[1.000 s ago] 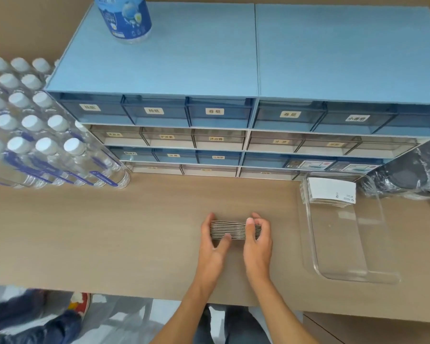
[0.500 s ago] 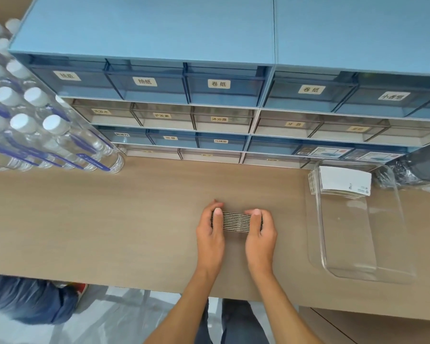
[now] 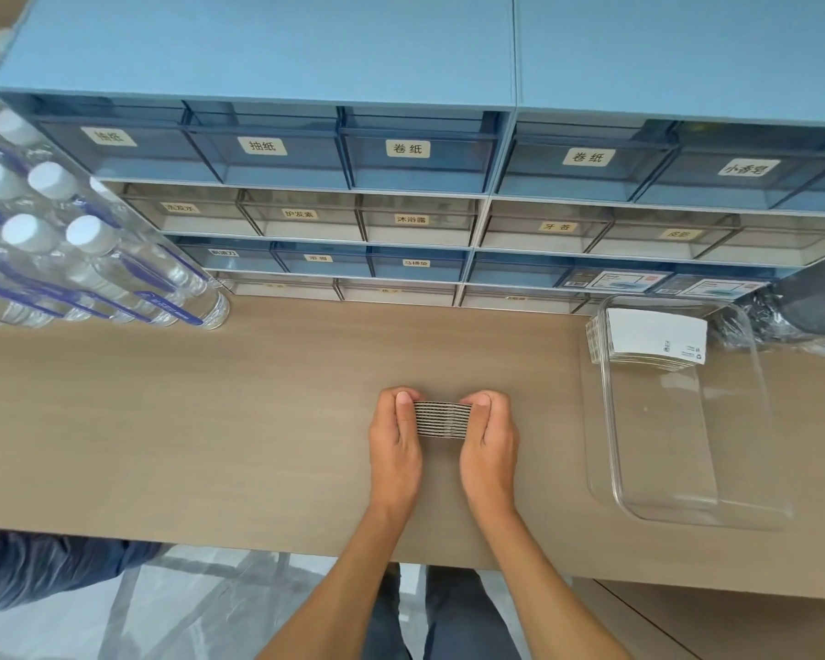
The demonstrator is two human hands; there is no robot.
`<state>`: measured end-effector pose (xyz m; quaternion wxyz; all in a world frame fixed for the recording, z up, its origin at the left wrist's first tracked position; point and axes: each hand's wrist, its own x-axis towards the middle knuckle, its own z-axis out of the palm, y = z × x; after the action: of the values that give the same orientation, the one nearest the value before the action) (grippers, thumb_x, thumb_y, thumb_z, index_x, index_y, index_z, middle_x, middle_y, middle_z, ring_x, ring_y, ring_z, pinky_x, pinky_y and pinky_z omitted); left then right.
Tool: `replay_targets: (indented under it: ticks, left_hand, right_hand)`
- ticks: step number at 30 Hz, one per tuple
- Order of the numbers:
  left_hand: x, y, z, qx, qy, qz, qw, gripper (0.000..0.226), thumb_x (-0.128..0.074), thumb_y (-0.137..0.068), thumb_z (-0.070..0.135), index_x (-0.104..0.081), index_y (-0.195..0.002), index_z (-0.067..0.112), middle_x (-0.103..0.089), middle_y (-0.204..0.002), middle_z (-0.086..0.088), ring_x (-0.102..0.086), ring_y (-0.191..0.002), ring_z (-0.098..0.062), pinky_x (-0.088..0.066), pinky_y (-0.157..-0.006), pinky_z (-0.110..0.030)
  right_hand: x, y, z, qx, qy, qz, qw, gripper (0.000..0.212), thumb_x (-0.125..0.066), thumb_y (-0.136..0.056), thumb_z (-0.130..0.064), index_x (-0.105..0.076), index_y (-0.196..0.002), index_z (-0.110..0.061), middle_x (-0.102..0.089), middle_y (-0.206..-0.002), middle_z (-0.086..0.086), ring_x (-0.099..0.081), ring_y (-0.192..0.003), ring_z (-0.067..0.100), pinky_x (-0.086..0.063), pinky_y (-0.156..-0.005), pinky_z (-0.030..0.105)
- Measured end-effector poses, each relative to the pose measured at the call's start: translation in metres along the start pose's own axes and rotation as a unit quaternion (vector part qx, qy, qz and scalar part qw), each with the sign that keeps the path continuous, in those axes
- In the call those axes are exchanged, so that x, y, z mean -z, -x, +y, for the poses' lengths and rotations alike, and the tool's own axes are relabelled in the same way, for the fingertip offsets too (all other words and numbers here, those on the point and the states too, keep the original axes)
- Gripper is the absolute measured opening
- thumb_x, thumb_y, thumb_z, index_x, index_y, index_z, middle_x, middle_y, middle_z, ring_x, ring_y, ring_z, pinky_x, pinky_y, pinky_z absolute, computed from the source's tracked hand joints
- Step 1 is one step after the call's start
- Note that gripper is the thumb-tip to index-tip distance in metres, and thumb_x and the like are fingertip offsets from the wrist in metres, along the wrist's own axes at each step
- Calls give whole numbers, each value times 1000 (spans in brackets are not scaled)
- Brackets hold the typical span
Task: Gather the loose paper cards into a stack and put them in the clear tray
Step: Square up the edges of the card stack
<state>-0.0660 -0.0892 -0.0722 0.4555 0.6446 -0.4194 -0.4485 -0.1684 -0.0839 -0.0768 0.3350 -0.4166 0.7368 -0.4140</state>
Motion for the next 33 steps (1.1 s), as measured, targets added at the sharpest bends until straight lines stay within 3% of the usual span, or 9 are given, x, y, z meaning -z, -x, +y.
replay_targets:
  ticks: [8, 15, 21, 25, 28, 30, 33]
  left_hand:
    - [1, 6, 1, 12, 2, -3, 1000, 29, -36, -107, 21, -61, -93, 12, -63, -87, 1, -59, -80, -7, -46, -73, -14]
    - [4, 7, 2, 6, -8, -18, 1000, 30, -35, -107, 20, -61, -96, 9, -64, -89, -6, -60, -82, -15, -45, -73, -13]
    - [5, 3, 2, -5, -44, -24, 999, 31, -35, -107, 19, -62, -95, 9, -64, -87, -6, -60, -80, -15, -46, -72, -19]
    - [6, 3, 1, 2, -54, -35, 998, 30, -36, -107, 19, -62, -96, 9, -65, -89, -6, -61, -83, -17, -46, -74, -22]
    - [14, 1, 2, 10, -57, -76, 995, 21, -42, -104, 24, -61, -99, 18, -65, -94, 0, -61, -87, -10, -44, -76, -15]
    - [22, -1, 2, 20, -54, -132, 990, 14, -55, -95, 34, -58, -106, 27, -64, -103, 7, -60, -94, -3, -43, -80, -10]
    - [29, -5, 0, 26, -71, -198, 977, 53, -76, -72, 37, -53, -119, 28, -59, -115, 9, -57, -104, -1, -45, -87, -11]
  right_hand:
    - [0, 4, 4, 2, -1, 12, 1000, 28, -35, -98, -23, -59, -92, -9, -65, -88, 2, -61, -85, 19, -47, -78, 28]
    - [0, 5, 7, 6, -6, 12, 1000, 25, -36, -98, -22, -57, -90, -13, -64, -87, 0, -59, -84, 16, -40, -74, 9]
    - [-2, 2, 6, 0, -2, 16, 1000, 22, -38, -98, -15, -57, -89, -10, -63, -86, 2, -59, -82, 19, -43, -74, 20]
    - [-2, 2, 8, 7, 4, 14, 1000, 25, -36, -94, -18, -59, -89, -9, -64, -86, 4, -59, -82, 19, -42, -73, 14]
    - [-2, 1, 8, 6, 6, 15, 1000, 26, -35, -94, -19, -59, -89, -10, -64, -86, 4, -60, -82, 19, -40, -72, 7]
    - [-2, 1, 9, 5, 8, 13, 1000, 27, -35, -94, -20, -59, -89, -9, -64, -86, 4, -60, -82, 19, -41, -73, 10]
    - [-1, 1, 9, 4, 6, 11, 1000, 27, -35, -94, -20, -59, -90, -7, -64, -87, 6, -60, -82, 21, -44, -74, 19]
